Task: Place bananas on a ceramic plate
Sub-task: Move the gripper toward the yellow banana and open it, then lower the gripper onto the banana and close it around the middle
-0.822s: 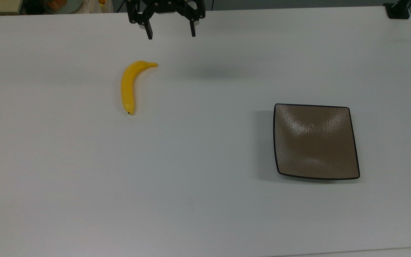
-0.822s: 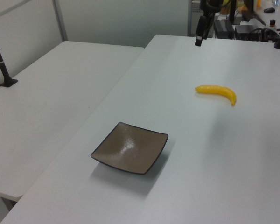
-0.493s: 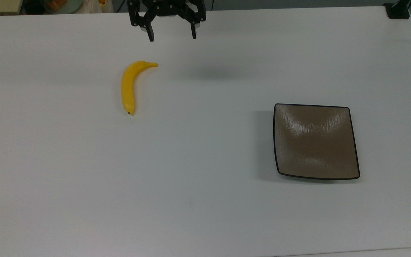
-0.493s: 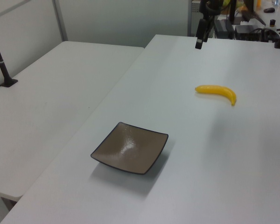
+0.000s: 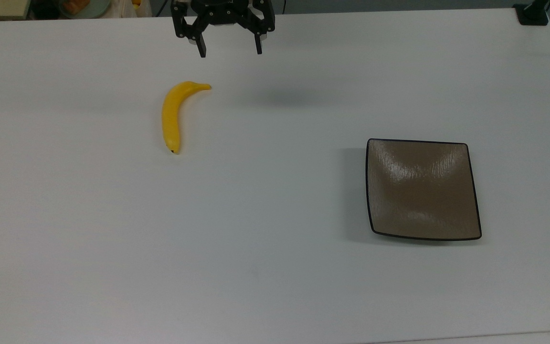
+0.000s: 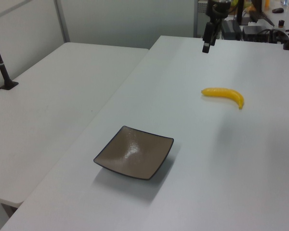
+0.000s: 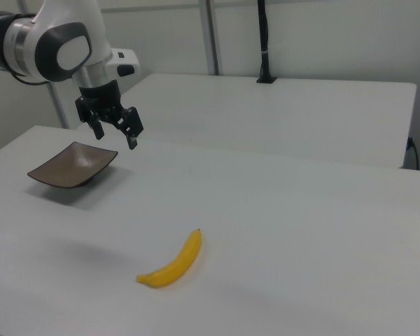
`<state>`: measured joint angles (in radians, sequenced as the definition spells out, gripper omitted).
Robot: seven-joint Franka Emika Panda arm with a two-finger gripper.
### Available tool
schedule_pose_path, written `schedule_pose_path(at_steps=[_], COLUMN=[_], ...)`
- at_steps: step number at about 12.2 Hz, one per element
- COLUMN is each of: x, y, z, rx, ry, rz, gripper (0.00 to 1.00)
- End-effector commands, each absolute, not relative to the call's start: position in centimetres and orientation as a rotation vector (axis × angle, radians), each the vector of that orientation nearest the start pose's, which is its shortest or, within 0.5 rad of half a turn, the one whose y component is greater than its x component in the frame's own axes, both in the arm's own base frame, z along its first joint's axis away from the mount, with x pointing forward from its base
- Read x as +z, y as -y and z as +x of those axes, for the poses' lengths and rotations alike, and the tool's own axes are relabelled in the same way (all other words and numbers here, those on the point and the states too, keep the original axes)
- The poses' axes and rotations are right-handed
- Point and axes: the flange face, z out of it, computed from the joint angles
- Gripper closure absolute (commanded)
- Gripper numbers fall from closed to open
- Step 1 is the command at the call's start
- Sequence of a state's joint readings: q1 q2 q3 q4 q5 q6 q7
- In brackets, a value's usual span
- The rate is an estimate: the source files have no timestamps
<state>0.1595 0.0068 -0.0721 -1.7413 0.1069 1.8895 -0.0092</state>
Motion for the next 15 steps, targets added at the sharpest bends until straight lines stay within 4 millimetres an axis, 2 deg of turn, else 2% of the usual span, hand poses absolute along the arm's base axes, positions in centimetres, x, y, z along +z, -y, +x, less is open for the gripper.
schedule_pose_path(at_steps=[1, 5, 9, 11, 13, 15], x=[55.8, 54.8, 53.7, 52.5, 50.8, 48.3], y=[-6.0, -5.1, -0.7, 1.5, 3.0, 4.8], z=[57.0, 57.6, 57.9, 57.7, 57.8, 57.1], rx=[-0.149, -0.136, -0.112, -0.063, -0.021, 0.047], ry=[0.140, 0.188, 0.111, 0.059, 0.049, 0.105], rz=[-3.029, -3.058, -3.105, -3.111, -3.112, -3.134], gripper=[0.00, 0.00, 0.00, 0.00, 0.00, 0.00])
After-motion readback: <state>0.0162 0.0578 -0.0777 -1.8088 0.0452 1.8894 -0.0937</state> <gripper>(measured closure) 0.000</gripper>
